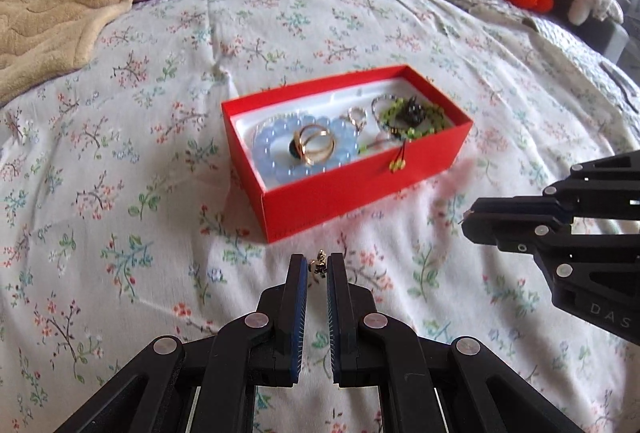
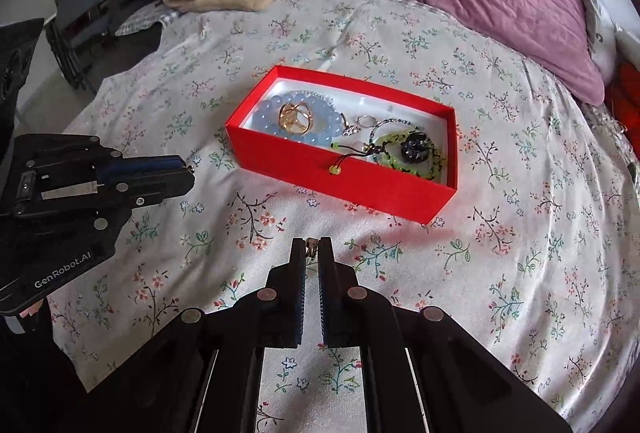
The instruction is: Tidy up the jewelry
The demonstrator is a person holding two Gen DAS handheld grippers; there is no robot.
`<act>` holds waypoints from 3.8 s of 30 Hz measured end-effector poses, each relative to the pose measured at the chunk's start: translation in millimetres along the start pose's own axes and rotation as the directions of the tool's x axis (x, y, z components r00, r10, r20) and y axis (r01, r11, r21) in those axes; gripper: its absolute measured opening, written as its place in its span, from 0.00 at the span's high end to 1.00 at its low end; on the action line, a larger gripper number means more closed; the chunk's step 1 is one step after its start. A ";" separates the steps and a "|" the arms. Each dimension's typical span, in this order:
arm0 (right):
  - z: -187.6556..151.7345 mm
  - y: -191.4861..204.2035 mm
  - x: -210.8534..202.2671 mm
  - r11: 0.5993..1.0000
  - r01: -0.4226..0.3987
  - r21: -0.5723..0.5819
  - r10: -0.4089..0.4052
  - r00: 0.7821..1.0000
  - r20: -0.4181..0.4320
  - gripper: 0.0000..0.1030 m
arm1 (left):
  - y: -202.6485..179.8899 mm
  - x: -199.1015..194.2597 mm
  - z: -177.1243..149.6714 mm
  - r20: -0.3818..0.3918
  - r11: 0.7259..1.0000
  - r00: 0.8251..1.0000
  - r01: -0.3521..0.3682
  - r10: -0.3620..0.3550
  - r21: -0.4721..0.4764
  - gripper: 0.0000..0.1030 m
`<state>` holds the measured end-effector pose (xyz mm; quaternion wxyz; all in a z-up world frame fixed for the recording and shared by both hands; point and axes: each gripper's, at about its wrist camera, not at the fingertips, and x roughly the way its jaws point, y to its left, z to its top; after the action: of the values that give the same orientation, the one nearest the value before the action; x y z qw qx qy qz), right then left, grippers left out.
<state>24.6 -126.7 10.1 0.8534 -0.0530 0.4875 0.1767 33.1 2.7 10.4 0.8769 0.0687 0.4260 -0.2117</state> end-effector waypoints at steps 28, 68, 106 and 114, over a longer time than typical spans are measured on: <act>53.9 -71.1 2.5 0.948 0.037 0.316 -0.070 0.993 0.092 0.94 | -5.5 47.1 73.9 0.054 0.986 0.997 -0.046 0.055 -0.162 0.95; 75.6 -86.8 45.1 0.921 -0.062 0.385 0.033 0.996 0.082 0.70 | 29.1 50.1 67.6 -0.011 0.965 0.985 -0.169 0.171 -0.200 0.24; -27.1 -31.5 -18.3 0.934 0.253 0.252 -0.226 0.965 -0.132 0.02 | -3.5 8.7 -12.8 -0.220 0.939 0.949 -0.273 0.226 -0.211 0.01; -25.1 -39.0 -19.8 0.916 0.285 0.282 -0.260 0.958 -0.124 0.02 | -8.3 7.8 -11.3 -0.200 0.941 0.949 -0.280 0.242 -0.192 0.01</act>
<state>8.8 -174.6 10.8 0.8465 0.0010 0.5320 -0.0215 25.7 -3.8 -2.3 0.8589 0.0463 0.5086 -0.0385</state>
